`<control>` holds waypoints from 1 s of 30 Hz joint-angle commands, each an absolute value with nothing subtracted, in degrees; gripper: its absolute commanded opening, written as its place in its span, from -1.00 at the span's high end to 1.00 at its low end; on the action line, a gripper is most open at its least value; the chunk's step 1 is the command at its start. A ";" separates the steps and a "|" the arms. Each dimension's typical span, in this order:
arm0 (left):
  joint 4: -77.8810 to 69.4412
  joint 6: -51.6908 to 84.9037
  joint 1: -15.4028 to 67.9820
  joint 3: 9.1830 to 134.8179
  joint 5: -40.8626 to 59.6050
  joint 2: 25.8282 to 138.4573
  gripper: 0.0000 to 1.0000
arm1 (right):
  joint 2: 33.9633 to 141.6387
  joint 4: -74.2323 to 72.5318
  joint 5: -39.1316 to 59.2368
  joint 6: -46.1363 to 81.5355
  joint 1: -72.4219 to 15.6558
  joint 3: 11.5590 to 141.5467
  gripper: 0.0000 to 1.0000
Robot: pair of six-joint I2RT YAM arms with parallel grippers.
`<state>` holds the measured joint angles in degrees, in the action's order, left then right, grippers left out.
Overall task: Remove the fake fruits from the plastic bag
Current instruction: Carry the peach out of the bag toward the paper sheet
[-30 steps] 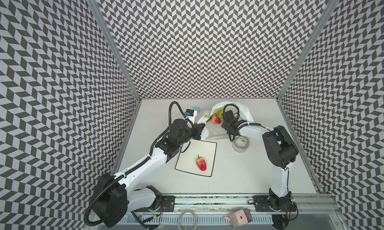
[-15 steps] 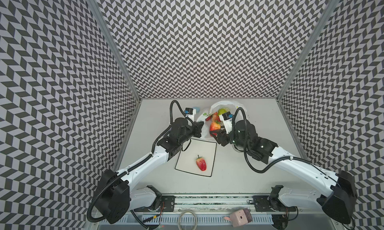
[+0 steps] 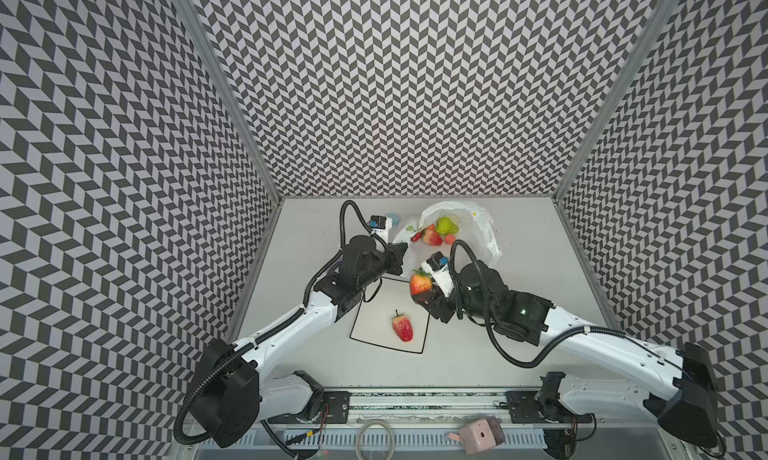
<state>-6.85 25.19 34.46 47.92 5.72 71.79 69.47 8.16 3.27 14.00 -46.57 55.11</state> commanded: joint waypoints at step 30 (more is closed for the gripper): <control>-6.42 23.82 33.93 49.92 3.77 69.98 1.00 | 90.18 21.51 -7.67 9.85 -60.69 55.88 0.34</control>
<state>-6.76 24.43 34.35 47.92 4.45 71.05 88.88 21.65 -5.82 9.04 -60.60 53.95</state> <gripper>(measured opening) 0.047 0.505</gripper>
